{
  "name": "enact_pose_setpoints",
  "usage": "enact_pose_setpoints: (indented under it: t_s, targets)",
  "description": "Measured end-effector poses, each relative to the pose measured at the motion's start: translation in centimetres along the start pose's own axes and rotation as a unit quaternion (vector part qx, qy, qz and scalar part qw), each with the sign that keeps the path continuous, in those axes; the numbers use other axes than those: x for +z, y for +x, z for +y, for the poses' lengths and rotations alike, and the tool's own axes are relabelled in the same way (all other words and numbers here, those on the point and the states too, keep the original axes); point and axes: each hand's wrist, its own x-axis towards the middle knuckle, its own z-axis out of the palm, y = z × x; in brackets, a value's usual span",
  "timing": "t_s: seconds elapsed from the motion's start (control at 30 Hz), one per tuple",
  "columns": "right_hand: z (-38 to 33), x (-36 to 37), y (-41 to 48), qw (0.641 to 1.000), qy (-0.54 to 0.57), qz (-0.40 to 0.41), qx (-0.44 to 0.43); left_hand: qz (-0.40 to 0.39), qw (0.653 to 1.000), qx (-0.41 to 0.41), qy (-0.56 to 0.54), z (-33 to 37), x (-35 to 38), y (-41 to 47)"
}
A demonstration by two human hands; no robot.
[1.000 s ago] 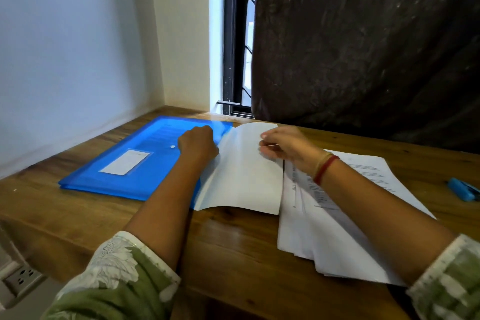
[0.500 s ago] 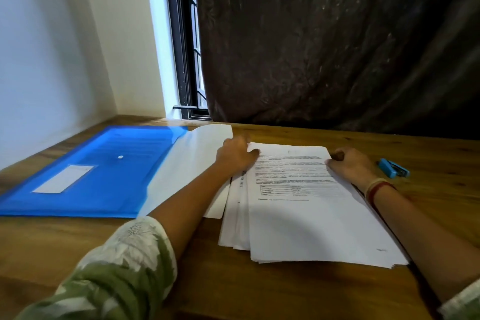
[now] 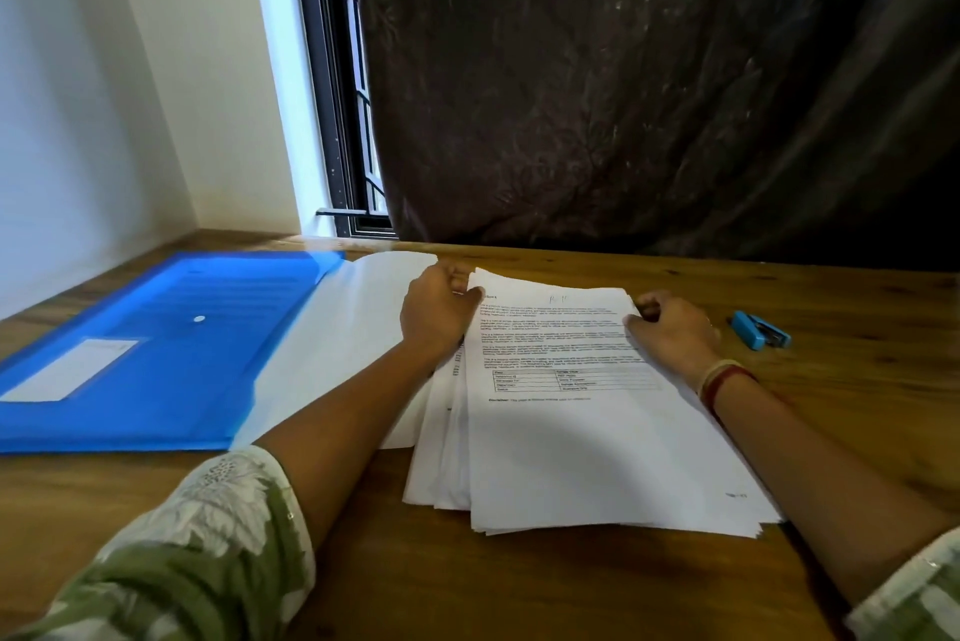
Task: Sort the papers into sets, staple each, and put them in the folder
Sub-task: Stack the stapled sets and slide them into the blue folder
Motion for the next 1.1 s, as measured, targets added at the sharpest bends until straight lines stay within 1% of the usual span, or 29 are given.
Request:
enact_pose_setpoints:
  t_s: [0.17,0.23,0.27,0.33,0.37,0.4,0.47,0.53,0.57,0.63,0.7,0.77,0.83,0.9,0.97,1.0,1.1]
  targets:
    - [0.3,0.0,-0.1,0.998,0.06,0.001,0.01,0.022,0.997,0.077,-0.022,0.5,-0.3,-1.0]
    - [0.4,0.0,0.4,0.994,0.106,-0.009,0.019,0.024,0.992,0.094,-0.085,0.7,-0.4,-1.2]
    - [0.3,-0.2,0.7,0.987,0.157,-0.006,0.022,0.022,0.987,0.083,-0.137,1.1,-0.6,-1.2]
    - [0.0,-0.6,1.2,0.963,0.27,0.02,0.009,0.006,0.971,0.03,-0.239,2.0,-1.4,-1.1]
    - [-0.2,-0.9,1.3,0.946,0.322,0.025,-0.005,-0.007,0.958,0.002,-0.286,2.4,-1.7,-0.9]
    - [-0.6,-1.3,1.2,0.93,0.367,0.012,-0.012,-0.02,0.941,-0.028,-0.337,2.6,-2.1,-0.5]
    - [-1.2,-2.3,1.0,0.896,0.44,-0.048,-0.02,-0.041,0.888,-0.111,-0.444,2.5,-2.7,0.1]
    - [-1.7,-3.1,0.9,0.883,0.453,-0.12,-0.036,-0.047,0.833,-0.184,-0.519,2.4,-3.3,0.5]
    - [-2.0,-3.4,0.8,0.874,0.456,-0.162,-0.049,-0.044,0.818,-0.203,-0.537,2.4,-3.6,0.6]
    - [-2.5,-3.9,0.4,0.842,0.472,-0.251,-0.069,-0.027,0.789,-0.227,-0.571,2.3,-3.9,0.9]
    - [-2.8,-4.1,0.0,0.821,0.466,-0.319,-0.08,-0.005,0.766,-0.246,-0.593,2.4,-4.4,1.0]
    - [-2.6,-3.9,0.0,0.812,0.448,-0.364,-0.085,0.018,0.762,-0.248,-0.598,2.3,-4.8,1.4]
    - [-2.6,-3.6,0.0,0.817,0.429,-0.378,-0.074,0.036,0.763,-0.242,-0.598,2.4,-5.3,1.4]
    - [-2.8,-3.4,0.0,0.832,0.415,-0.36,-0.079,0.041,0.764,-0.246,-0.595,2.2,-5.4,1.6]
    - [-3.0,-3.2,0.1,0.842,0.415,-0.333,-0.088,0.015,0.762,-0.259,-0.594,2.3,-5.5,1.4]
    - [-3.0,-3.1,0.2,0.843,0.422,-0.321,-0.09,-0.014,0.771,-0.267,-0.578,2.5,-5.6,1.2]
    - [-3.1,-2.7,0.6,0.839,0.459,-0.281,-0.078,-0.105,0.829,-0.263,-0.483,2.9,-5.4,0.3]
